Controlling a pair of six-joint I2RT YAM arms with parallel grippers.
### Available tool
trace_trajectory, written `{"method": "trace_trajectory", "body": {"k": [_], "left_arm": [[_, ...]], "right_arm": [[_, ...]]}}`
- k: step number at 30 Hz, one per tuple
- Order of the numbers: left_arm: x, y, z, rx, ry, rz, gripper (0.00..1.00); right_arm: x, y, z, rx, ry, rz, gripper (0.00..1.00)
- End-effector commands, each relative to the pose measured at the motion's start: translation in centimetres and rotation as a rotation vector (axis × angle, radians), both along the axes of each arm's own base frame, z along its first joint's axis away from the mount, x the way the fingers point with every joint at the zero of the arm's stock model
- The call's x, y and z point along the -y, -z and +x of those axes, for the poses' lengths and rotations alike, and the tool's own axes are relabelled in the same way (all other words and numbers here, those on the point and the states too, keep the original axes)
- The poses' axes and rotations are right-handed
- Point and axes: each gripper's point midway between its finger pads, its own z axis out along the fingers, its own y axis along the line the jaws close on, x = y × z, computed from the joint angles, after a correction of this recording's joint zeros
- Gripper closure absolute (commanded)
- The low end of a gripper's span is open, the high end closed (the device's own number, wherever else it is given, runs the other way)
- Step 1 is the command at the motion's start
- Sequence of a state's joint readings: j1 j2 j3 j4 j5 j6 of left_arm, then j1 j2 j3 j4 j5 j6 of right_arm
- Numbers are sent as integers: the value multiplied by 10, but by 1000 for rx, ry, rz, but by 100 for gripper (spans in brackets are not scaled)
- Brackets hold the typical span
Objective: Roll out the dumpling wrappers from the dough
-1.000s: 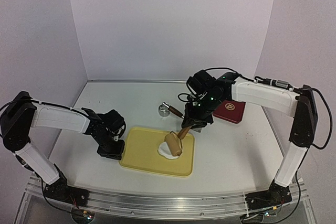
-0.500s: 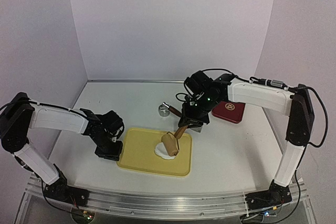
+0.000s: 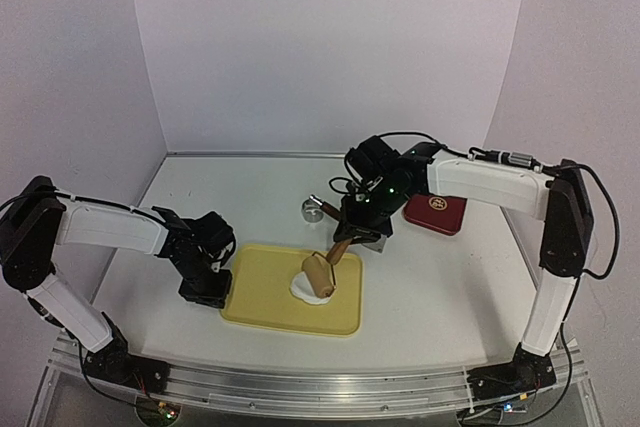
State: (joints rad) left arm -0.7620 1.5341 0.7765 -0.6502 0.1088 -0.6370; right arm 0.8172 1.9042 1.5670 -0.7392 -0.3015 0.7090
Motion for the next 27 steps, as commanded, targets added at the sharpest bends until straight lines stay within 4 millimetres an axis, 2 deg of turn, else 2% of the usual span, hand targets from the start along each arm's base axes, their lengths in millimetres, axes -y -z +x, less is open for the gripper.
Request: {"method": "trace_trajectory", "body": {"k": [1, 15, 27], "left_arm": [[14, -9, 12, 48, 7, -48, 100], [11, -5, 8, 37, 0, -47, 100], [7, -6, 5, 40, -9, -47, 100]], "right_arm": [[30, 111, -54, -170, -64, -309, 100], [42, 147, -72, -236, -61, -404, 100], [57, 159, -79, -249, -50, -514, 100]]}}
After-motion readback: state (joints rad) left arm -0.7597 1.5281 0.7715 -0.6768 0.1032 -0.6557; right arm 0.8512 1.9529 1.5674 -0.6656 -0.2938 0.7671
